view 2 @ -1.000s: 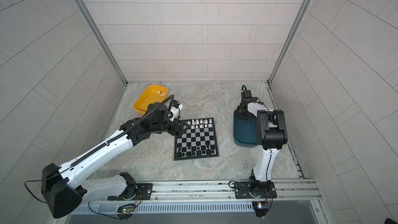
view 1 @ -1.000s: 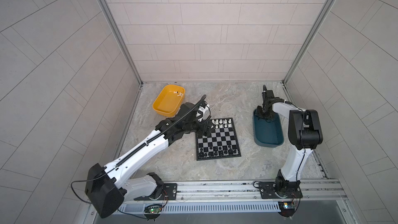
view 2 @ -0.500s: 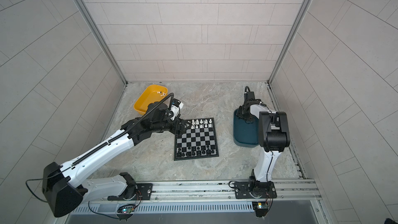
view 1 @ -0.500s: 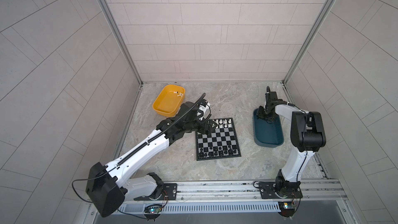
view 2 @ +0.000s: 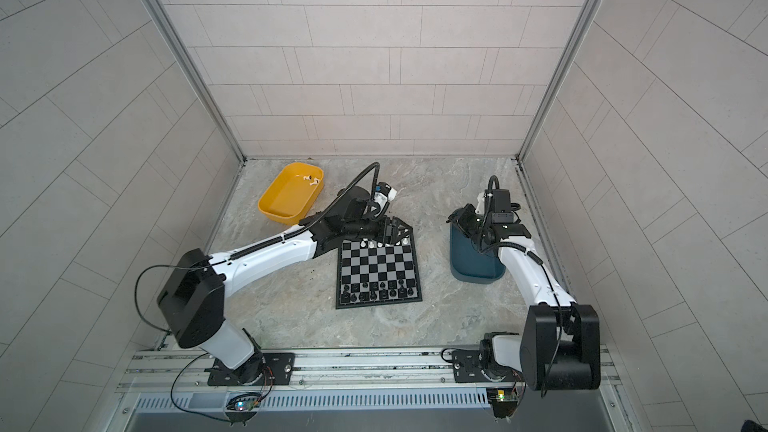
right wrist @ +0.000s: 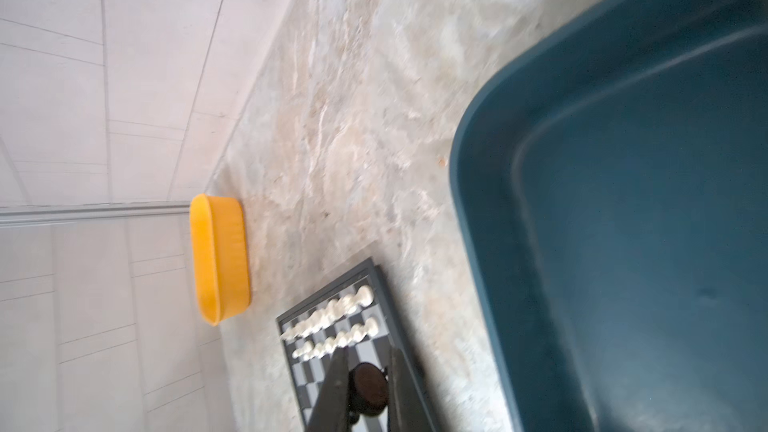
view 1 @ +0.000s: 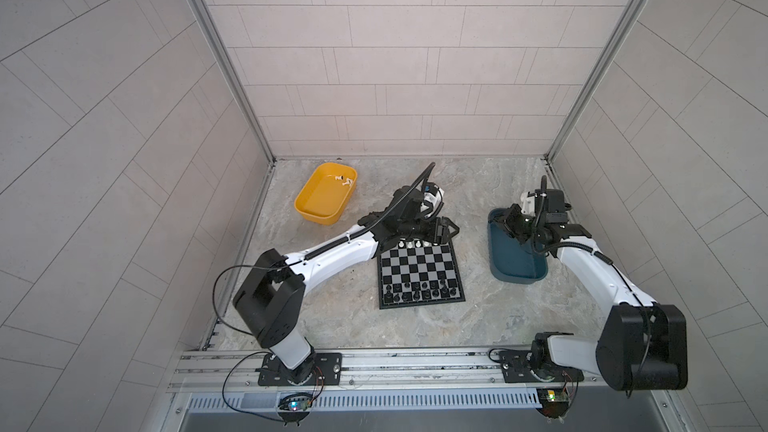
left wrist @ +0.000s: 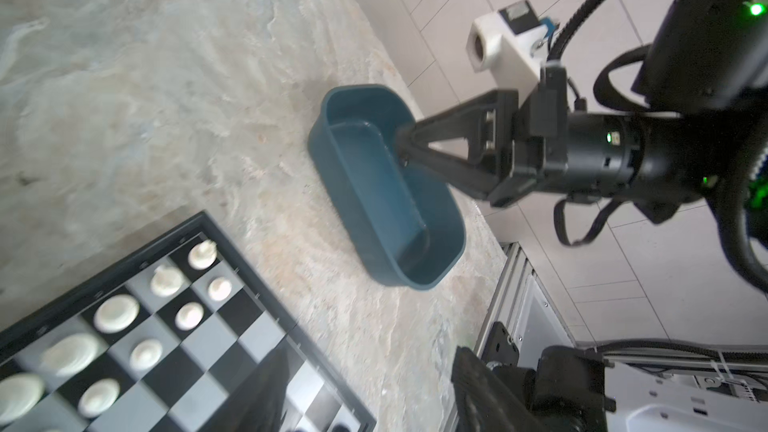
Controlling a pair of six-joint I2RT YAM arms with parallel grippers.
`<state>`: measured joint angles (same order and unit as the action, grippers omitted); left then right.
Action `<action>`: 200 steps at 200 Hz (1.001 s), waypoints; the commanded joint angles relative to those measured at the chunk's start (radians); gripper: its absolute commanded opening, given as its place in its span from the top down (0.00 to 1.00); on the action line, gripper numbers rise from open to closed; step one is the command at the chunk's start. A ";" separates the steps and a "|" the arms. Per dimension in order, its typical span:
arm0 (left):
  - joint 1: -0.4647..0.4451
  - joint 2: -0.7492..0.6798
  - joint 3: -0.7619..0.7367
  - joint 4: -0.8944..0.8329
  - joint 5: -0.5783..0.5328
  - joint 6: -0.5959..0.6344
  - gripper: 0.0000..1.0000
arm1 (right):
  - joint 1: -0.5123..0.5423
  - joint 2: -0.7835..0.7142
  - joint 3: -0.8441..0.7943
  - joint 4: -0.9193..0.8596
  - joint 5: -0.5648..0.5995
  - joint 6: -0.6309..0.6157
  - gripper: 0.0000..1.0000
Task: Set up the chess pieces on the board
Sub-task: 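Raise the black piece with the right gripper while the left gripper reaches toward it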
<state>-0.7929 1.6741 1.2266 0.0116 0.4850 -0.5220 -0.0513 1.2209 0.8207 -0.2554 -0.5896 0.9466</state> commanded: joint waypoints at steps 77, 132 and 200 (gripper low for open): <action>-0.093 0.218 0.273 0.070 0.004 0.102 0.49 | 0.015 -0.156 -0.065 0.171 -0.174 0.347 1.00; -0.094 0.238 0.316 0.051 -0.046 0.099 0.61 | 0.028 -0.167 -0.071 0.190 -0.196 0.371 1.00; -0.095 0.243 0.321 0.046 -0.082 0.093 0.75 | 0.036 -0.175 -0.075 0.204 -0.207 0.380 1.00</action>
<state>-0.8841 1.9060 1.5181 0.0498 0.4183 -0.4370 -0.0227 1.0691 0.7464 -0.0719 -0.7860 1.2919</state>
